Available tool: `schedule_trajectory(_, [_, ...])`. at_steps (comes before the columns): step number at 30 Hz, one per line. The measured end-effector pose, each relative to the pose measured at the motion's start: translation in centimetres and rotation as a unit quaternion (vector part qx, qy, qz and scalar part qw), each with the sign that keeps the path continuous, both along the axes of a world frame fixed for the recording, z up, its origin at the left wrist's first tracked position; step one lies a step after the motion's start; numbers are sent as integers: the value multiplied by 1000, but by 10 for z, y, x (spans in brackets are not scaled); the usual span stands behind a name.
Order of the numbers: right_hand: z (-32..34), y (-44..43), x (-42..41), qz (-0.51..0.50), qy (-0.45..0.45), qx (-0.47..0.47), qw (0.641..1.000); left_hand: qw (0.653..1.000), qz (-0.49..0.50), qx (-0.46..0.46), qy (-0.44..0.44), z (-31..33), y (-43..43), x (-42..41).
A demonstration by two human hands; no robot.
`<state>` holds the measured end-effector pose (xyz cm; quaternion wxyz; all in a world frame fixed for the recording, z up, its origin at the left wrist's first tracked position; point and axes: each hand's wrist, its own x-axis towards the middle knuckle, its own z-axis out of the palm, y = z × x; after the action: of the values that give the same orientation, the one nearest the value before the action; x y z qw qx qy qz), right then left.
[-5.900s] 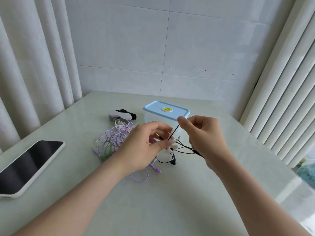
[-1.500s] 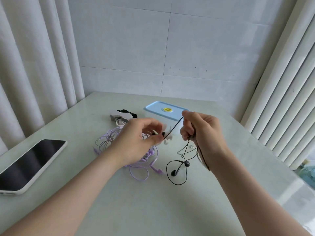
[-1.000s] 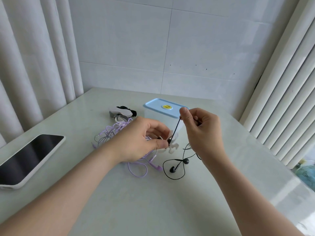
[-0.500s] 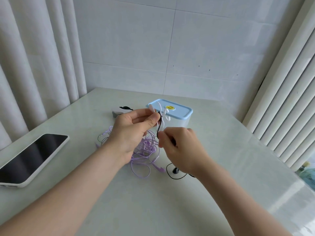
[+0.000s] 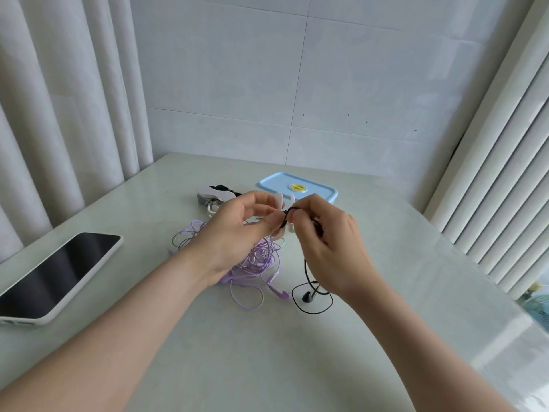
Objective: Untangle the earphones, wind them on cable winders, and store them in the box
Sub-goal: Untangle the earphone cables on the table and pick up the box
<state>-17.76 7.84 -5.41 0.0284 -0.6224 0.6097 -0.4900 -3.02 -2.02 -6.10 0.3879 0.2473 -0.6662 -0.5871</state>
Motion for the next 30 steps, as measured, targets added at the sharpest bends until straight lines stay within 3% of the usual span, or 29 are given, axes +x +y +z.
schedule_trajectory(6, [4,-3,-4,26,-112,21,993,998,-49,14,33,1,-1,2])
schedule_trajectory(13, [4,-2,-10,36,-132,43,990,999,-1,-51,-10,-3,-3,-2])
schedule_trajectory(19, [6,-2,-24,-24,-193,6,981,982,137,-123,-33,-8,-3,-5])
schedule_trajectory(22, [10,-1,-33,-59,-212,-27,975,953,266,-144,-24,-12,-11,0])
schedule_trajectory(24, [8,-3,-43,-113,-146,-41,982,931,330,-151,-24,-12,-17,5])
schedule_trajectory(26, [4,-4,-54,-191,-24,-46,980,919,360,-159,-15,-8,-18,7])
schedule_trajectory(30, [-6,-4,-67,-350,222,-78,907,903,363,-231,-19,-2,-9,4])
